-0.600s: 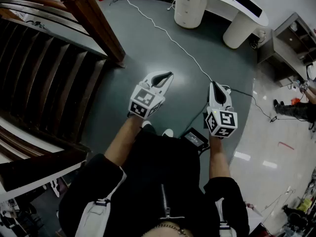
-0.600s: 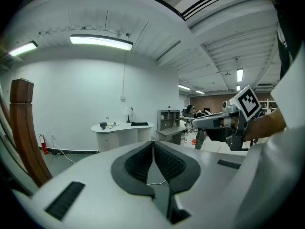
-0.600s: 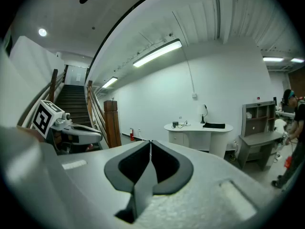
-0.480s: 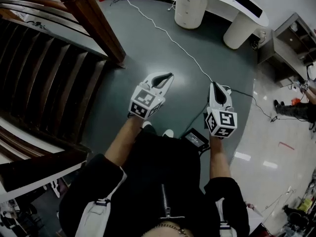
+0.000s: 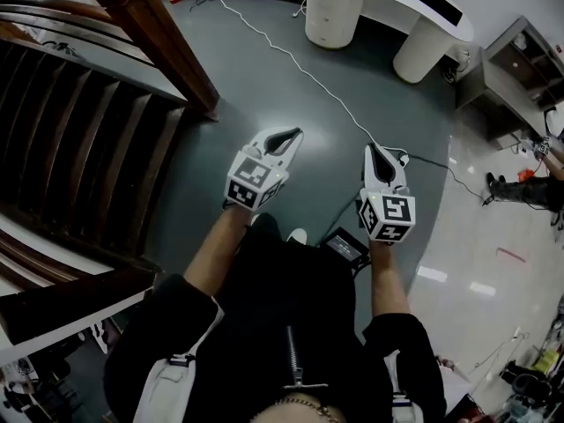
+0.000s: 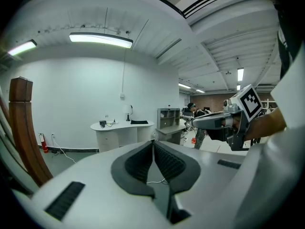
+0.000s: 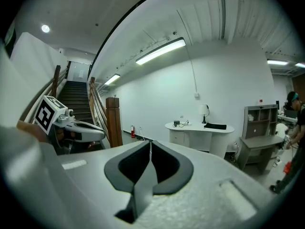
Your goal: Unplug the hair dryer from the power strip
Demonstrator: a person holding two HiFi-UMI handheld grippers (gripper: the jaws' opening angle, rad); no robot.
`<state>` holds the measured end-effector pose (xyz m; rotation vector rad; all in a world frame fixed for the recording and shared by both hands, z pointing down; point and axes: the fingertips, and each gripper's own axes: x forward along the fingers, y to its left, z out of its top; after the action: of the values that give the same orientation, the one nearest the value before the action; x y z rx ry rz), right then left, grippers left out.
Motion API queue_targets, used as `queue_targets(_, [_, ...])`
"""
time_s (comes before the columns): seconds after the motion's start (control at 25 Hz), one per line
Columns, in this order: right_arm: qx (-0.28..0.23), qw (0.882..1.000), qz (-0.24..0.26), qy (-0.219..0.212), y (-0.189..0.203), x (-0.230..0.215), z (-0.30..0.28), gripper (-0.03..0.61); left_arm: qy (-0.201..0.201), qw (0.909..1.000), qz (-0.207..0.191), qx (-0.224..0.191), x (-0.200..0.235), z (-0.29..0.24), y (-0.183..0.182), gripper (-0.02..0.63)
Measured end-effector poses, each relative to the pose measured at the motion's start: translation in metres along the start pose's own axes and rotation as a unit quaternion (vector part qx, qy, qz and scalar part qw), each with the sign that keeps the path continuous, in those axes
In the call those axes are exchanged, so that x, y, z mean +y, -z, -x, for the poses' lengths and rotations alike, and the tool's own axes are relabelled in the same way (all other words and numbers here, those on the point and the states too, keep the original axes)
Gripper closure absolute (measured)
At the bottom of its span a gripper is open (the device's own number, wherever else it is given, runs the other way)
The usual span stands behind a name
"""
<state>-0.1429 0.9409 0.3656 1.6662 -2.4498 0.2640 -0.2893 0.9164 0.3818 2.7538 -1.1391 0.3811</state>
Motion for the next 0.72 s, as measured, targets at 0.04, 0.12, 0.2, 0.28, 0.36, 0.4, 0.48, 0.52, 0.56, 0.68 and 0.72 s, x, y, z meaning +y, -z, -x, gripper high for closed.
queue_targets(0.04, [0.001,1.000,-0.001,-0.003,0.001,0.001,0.000,0.574,0.000,1.0000,-0.001,0.001,-0.001,0.000,0.000,0.594])
queue_targets(0.12, [0.003,1.000,-0.004,-0.006,0.003,0.000,0.000,0.574,0.001,1.0000,-0.003,0.002,-0.004,-0.002,-0.001,0.594])
queue_targets(0.2, [0.005,1.000,-0.008,-0.006,0.005,-0.001,0.000,0.574,0.005,1.0000,-0.004,0.005,-0.007,-0.004,0.001,0.594])
queue_targets(0.28, [0.005,1.000,-0.011,-0.005,0.006,-0.002,-0.002,0.574,0.007,0.9999,-0.005,0.007,-0.006,-0.007,0.001,0.594])
queue_targets(0.36, [0.004,1.000,-0.012,-0.004,0.005,-0.003,-0.006,0.574,0.008,0.9999,-0.005,0.005,-0.002,-0.011,-0.001,0.594])
queue_targets(0.4, [0.005,1.000,-0.012,-0.004,0.004,-0.004,-0.009,0.574,0.010,0.9999,-0.005,0.005,0.000,-0.014,-0.002,0.594])
queue_targets(0.48, [0.008,1.000,-0.013,-0.003,0.003,-0.008,-0.015,0.574,0.013,0.9999,-0.004,0.007,0.003,-0.023,-0.002,0.594])
queue_targets(0.52, [0.009,1.000,-0.013,-0.003,0.003,-0.010,-0.019,0.573,0.015,0.9999,-0.003,0.007,0.005,-0.028,-0.002,0.594])
queue_targets(0.56, [0.011,1.000,-0.014,-0.003,0.003,-0.013,-0.023,0.574,0.017,0.9998,-0.003,0.007,0.009,-0.033,-0.003,0.594])
queue_targets(0.68, [0.015,1.000,-0.016,0.000,0.002,-0.021,-0.041,0.574,0.019,0.9998,0.000,0.009,0.022,-0.051,-0.005,0.594])
queue_targets(0.72, [0.016,1.000,-0.017,0.001,0.002,-0.026,-0.048,0.574,0.020,0.9998,0.001,0.008,0.027,-0.059,-0.006,0.594])
